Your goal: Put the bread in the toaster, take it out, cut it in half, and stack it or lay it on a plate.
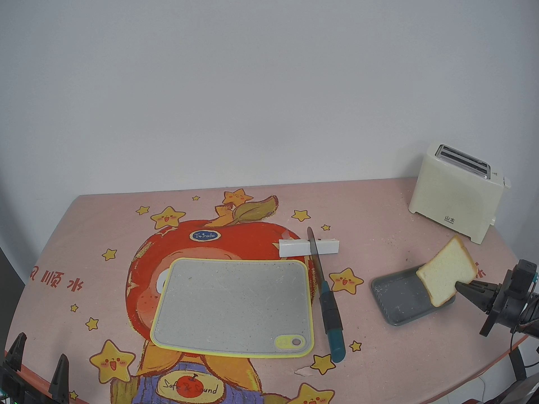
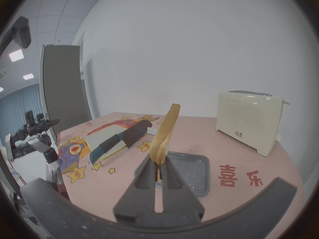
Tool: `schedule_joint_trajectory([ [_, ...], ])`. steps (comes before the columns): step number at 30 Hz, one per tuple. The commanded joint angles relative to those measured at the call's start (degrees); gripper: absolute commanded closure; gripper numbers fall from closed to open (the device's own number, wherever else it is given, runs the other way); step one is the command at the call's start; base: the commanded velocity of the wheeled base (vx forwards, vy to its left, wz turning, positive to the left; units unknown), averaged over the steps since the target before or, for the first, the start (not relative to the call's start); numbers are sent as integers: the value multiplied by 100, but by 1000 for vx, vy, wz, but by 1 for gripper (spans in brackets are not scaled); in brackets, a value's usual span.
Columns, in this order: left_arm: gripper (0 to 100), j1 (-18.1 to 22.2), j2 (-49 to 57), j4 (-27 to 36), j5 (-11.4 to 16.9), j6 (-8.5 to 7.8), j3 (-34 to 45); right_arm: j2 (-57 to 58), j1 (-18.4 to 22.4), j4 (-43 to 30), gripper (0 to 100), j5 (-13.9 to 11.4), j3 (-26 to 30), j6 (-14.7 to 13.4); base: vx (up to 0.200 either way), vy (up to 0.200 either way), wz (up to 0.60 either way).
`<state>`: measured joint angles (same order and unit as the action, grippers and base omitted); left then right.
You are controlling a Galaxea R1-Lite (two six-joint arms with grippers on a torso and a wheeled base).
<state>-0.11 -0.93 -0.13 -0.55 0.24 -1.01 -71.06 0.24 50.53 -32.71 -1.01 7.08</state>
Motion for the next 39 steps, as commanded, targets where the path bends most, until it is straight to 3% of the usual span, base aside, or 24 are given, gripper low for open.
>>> schedule_joint_trajectory([
  [1, 0, 2, 93, -4, 2, 2, 101, 39, 90, -8, 100, 36, -66, 30, 0, 0, 0],
  [9, 0, 2, 93, -4, -7, 2, 101, -31, 397, -70, 100, 19, -760, -102, 0, 0, 0],
  [17, 0, 2, 93, -4, 2, 2, 101, -558, 406, -87, 100, 10, -2079, -119, 0, 0, 0],
  [18, 0, 2, 93, 5, 2, 2, 101, -769, 406, -114, 100, 10, -2492, -119, 0, 0, 0],
  [21, 0, 2, 93, -4, 2, 2, 101, -1129, 415, -298, 100, 28, -3001, -119, 0, 0, 0],
  [27, 0, 2, 93, -4, 2, 2, 101, -1437, 424, -667, 100, 28, -3511, -111, 0, 0, 0],
  [35, 0, 2, 93, -4, -7, 2, 101, -1006, 327, -2117, 100, -95, -3845, -119, 0, 0, 0],
  [39, 0, 2, 93, -4, 2, 2, 101, -505, 107, -3304, 100, -280, -4346, -128, 0, 0, 0],
])
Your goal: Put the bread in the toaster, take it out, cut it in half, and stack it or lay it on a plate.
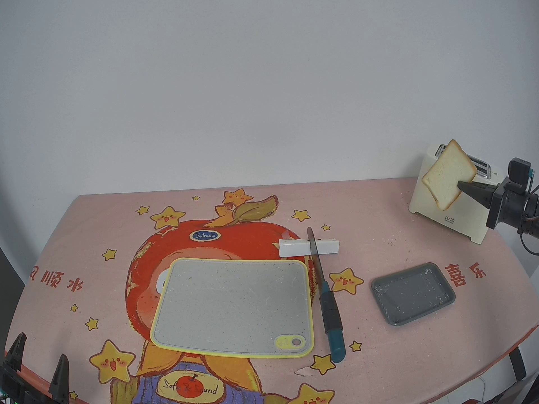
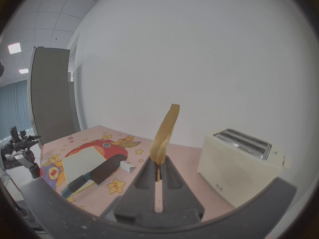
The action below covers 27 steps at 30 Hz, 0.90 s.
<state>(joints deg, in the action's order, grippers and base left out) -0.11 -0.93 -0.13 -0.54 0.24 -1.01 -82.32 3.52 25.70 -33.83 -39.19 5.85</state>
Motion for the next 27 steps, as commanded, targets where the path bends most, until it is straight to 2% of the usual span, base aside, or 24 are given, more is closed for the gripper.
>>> schedule_joint_trajectory([
  [1, 0, 2, 93, 5, -8, 2, 101, 709, -238, -1084, 100, -185, -677, -5, 0, 0, 0],
  [3, 0, 2, 93, -4, -8, 11, 101, 937, -300, -1629, 100, -168, -950, 13, 0, 0, 0],
  [5, 0, 2, 93, -4, -8, 2, 101, 1104, -511, -1858, 100, -124, -976, 4, 0, 0, 0],
  [8, 0, 2, 93, 5, 1, 2, 101, 1201, -713, -1963, 100, -80, -871, 4, 0, 0, 0],
  [13, 0, 2, 93, -4, -8, 11, 101, 1280, -695, -1972, 100, -18, -695, 4, 0, 0, 0],
  [17, 0, 2, 93, 5, 1, 2, 101, 1263, -590, -1867, 100, -62, -669, -40, 0, 0, 0],
  [18, 0, 2, 93, 5, 10, -7, 101, 1271, -572, -1867, 100, -62, -677, -84, 0, 0, 0],
  [22, 0, 2, 93, -4, -8, 20, 101, 1271, -616, -1779, 100, -36, -915, -682, 0, 0, 0],
  [23, 0, 2, 93, -4, -8, 20, 101, 1271, -616, -1779, 100, -36, -915, -682, 0, 0, 0],
  [24, 0, 2, 93, -4, -8, -7, 101, 1280, -678, -1858, 100, -54, -880, -796, 0, 0, 0],
  [27, 0, 2, 93, -4, -8, 2, 101, 1219, -739, -1779, 100, -10, -853, -796, 0, 0, 0],
])
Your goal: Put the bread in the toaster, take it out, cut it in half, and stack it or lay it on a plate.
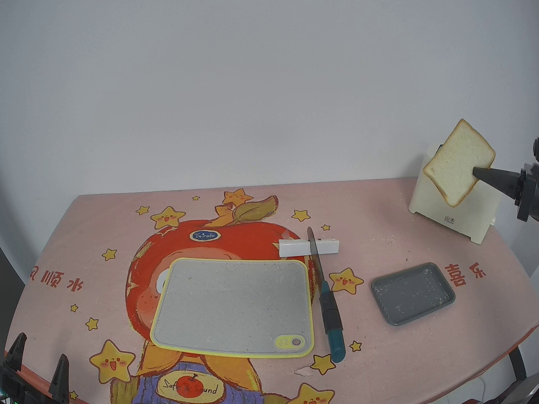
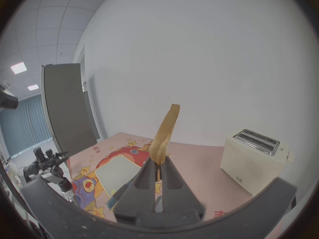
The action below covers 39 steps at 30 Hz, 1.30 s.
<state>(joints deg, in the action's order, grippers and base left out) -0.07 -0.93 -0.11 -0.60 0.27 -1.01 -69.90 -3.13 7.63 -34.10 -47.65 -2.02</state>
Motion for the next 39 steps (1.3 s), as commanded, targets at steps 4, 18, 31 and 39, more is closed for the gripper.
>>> schedule_joint_trajectory([
  [4, 0, -1, 93, -7, 16, -18, 101, -235, -82, 37, 100, 17, -34, 9, 0, 0, 0],
  [18, 0, -1, 93, -7, -37, -9, 101, -252, -126, 459, 100, 149, 151, 18, 0, -29, 0],
  [31, 0, -1, 93, -7, -37, 0, 101, -252, -399, 476, 100, 457, 195, 27, 0, -92, 0],
  [39, 0, -1, 93, -7, -37, 17, 101, -270, -399, 476, 100, 457, 195, 27, 0, -150, 0],
])
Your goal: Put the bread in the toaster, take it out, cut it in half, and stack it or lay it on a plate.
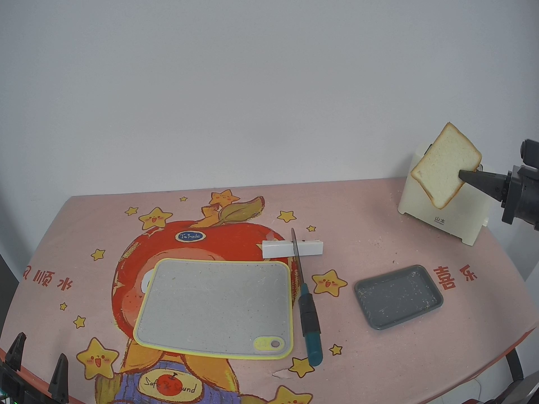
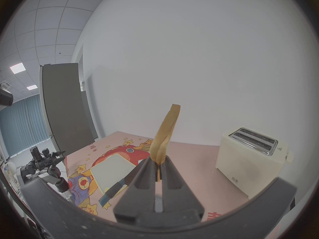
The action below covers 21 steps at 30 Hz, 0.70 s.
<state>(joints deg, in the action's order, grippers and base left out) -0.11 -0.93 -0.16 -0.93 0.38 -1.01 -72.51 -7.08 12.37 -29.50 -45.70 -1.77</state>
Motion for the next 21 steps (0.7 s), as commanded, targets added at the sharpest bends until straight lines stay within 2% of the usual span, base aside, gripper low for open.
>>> schedule_joint_trajectory([
  [1, 0, 2, 93, -2, -4, 6, 101, -9, -4, 2, 100, -3, 0, 1, 0, 0, 0],
  [6, 0, 2, 93, -2, -4, -11, 101, -9, -4, 2, 100, 6, 9, 10, 0, 0, 0],
  [13, 0, 2, 93, -2, -4, -3, 101, -9, -4, 2, 100, -3, 9, 19, 0, -200, 0],
  [19, 0, 2, 93, -2, -4, -20, 101, -9, -4, 2, 100, 6, 18, 19, 0, 0, 0],
  [21, 0, 2, 93, -2, -4, -20, 101, -9, -4, 2, 100, 6, 18, 19, 0, -200, 0],
])
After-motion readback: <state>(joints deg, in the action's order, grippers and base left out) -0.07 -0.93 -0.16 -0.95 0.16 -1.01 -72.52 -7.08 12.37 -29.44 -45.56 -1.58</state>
